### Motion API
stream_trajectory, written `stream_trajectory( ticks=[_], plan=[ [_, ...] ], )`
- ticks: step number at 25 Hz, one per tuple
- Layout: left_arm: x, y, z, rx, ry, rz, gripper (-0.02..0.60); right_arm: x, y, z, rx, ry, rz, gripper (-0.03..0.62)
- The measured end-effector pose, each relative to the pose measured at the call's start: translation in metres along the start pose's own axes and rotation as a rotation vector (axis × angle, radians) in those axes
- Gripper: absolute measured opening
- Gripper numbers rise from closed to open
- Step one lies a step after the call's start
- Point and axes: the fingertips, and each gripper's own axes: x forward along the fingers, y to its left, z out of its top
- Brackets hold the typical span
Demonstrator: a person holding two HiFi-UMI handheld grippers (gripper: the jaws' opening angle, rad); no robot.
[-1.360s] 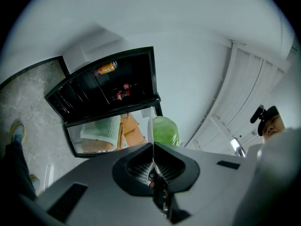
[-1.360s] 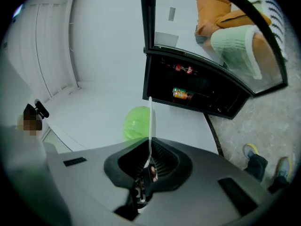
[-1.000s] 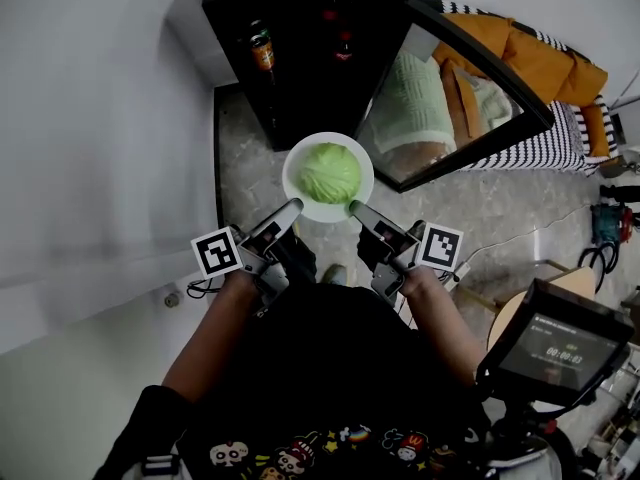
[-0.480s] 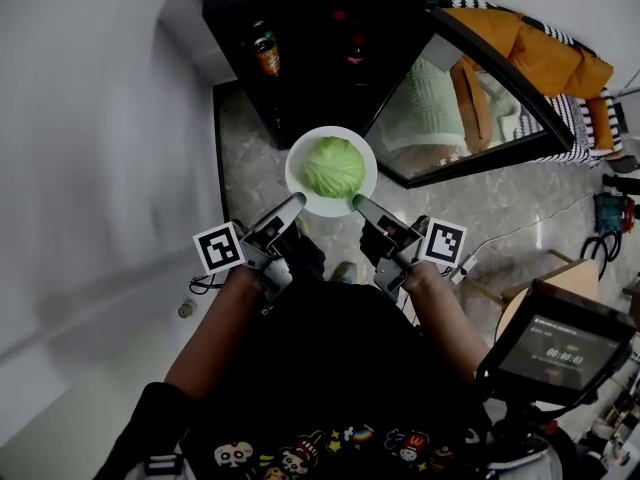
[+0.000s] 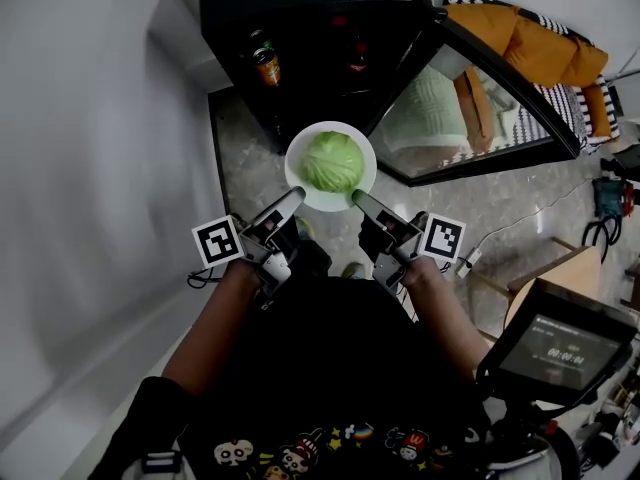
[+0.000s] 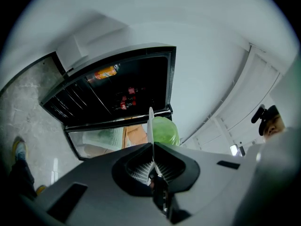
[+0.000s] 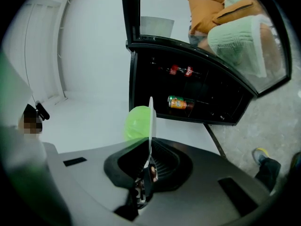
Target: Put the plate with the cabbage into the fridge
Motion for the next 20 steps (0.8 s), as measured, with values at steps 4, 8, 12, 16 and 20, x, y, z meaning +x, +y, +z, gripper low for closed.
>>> stream_trajectory(
  ticks=[4, 8, 12, 16, 20],
  plan=[
    [0.0025, -0.0018, 0.0018, -0.006, 0.010, 0.000, 0.012, 0.0017, 0.0007, 0.0023, 0.002, -0.008, 0.002, 0.020],
    [0.0032, -0.0019, 0.0015, -0.010, 0.016, 0.004, 0.012, 0.0019, 0.0000, 0.0020, 0.012, -0.015, 0.006, 0.020],
    [0.0034, -0.0010, 0.0005, -0.007, 0.019, 0.007, 0.012, 0.0001, -0.0012, 0.0026, 0.010, -0.016, 0.001, 0.020],
    [0.0034, -0.0001, 0.0011, -0.010, 0.017, 0.009, 0.011, 0.0002, -0.0016, 0.0034, 0.012, -0.017, -0.007, 0.020],
    [0.0038, -0.0023, -0.0005, -0.018, 0.018, 0.011, 0.012, -0.0014, 0.0000, 0.0032, 0.017, -0.016, -0.010, 0.020]
  ],
)
